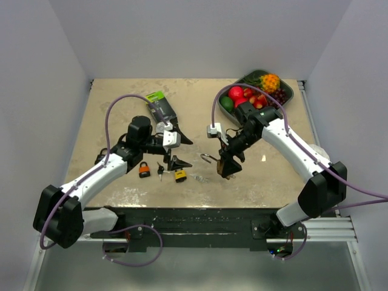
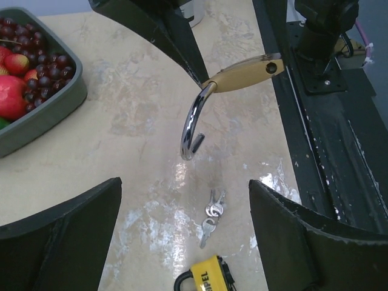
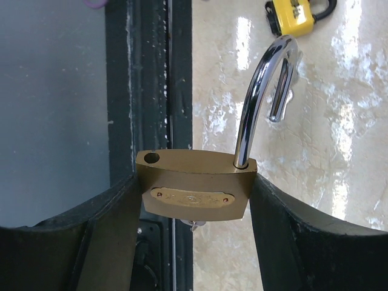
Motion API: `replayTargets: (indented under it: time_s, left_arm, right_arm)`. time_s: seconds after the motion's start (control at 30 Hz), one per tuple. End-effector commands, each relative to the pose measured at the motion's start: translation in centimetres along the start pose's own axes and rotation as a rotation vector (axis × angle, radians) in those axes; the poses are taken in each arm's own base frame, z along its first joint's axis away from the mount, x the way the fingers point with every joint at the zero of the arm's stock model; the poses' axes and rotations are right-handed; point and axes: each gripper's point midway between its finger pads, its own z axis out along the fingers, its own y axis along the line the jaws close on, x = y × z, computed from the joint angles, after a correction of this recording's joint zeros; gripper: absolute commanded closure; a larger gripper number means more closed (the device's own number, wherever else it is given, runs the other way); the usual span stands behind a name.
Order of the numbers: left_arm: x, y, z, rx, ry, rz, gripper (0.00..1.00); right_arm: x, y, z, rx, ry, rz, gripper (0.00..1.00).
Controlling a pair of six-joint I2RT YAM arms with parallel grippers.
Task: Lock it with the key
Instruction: Pick up the lock from the center of the board.
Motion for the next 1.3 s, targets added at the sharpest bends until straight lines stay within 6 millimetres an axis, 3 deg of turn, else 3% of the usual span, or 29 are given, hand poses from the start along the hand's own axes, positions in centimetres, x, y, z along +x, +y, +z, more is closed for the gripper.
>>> replayTargets:
  time_s: [0.0,0.27,0.37,0.53,0.57,0.63,0.67,0.7,0.8,0.83,0.87,0.97,1.03,1.23,1.27]
  left_arm:
    - [-1.4,0.8,1.5,-0.011,-0.06,0.064,0.12]
    - [-1.7,-0.9,3.4,0.058,-0.086,0.016,0.16]
    - [-1.8,-1.1,3.9,0.07,-0.089,0.008,0.23]
    - [-1.9,-1.6,4.2,0.09,-0.092,-0.008,0.54]
    - [-1.9,-1.6,4.2,0.09,-0.092,-0.017,0.66]
    - [-2.0,-1.5,4.2,0.086,-0.092,-0.027,0.79]
    - [-2.1,-1.4,4.2,0.073,-0.09,-0.047,0.94]
    - [-2.2,-1.2,4.2,0.064,-0.089,-0.058,1.0]
    - [-3.1,-1.1,4.1,0.047,-0.097,-0.116,1.0]
    - [-3.5,-1.2,4.0,0.049,-0.104,-0.129,1.0]
    - [-3.6,-1.5,3.8,0.058,-0.107,-0.178,1.0]
    - [-4.6,-1.7,2.8,0.063,-0.146,-0.257,1.0]
    - [-5.2,-1.2,1.9,0.044,-0.167,-0.296,1.0]
    - [-7.6,-0.6,0.0,0.006,-0.21,-0.325,1.0]
    - [-7.9,-0.7,-0.2,0.005,-0.216,-0.321,1.0]
  right_arm:
    - [-3.7,3.2,-1.9,-0.053,-0.135,-0.128,1.0]
    - [-4.6,3.9,-1.9,-0.079,-0.167,-0.158,1.0]
    - [-4.7,4.1,-1.9,-0.088,-0.173,-0.158,1.0]
    - [-4.8,4.3,-2.0,-0.086,-0.178,-0.169,1.0]
    - [-4.9,4.3,-2.1,-0.085,-0.179,-0.17,1.0]
    - [-5.1,4.5,-2.3,-0.088,-0.188,-0.176,1.0]
    - [-5.2,4.5,-2.3,-0.088,-0.191,-0.177,1.0]
    - [-5.3,4.5,-2.3,-0.085,-0.194,-0.177,1.0]
    - [-5.8,4.2,-2.3,-0.074,-0.209,-0.138,1.0]
    - [-5.9,4.1,-2.3,-0.07,-0.214,-0.122,0.88]
    - [-6.1,4.0,-2.4,-0.067,-0.219,-0.113,0.51]
    - [-6.5,3.2,-3.3,-0.019,-0.256,-0.068,0.23]
    - [-7.4,2.7,-4.5,0.038,-0.305,-0.064,0.17]
    - [-8.8,-0.6,-8.4,0.296,-0.403,-0.061,0.13]
    - [-8.7,-0.2,-8.7,0.321,-0.425,-0.068,0.11]
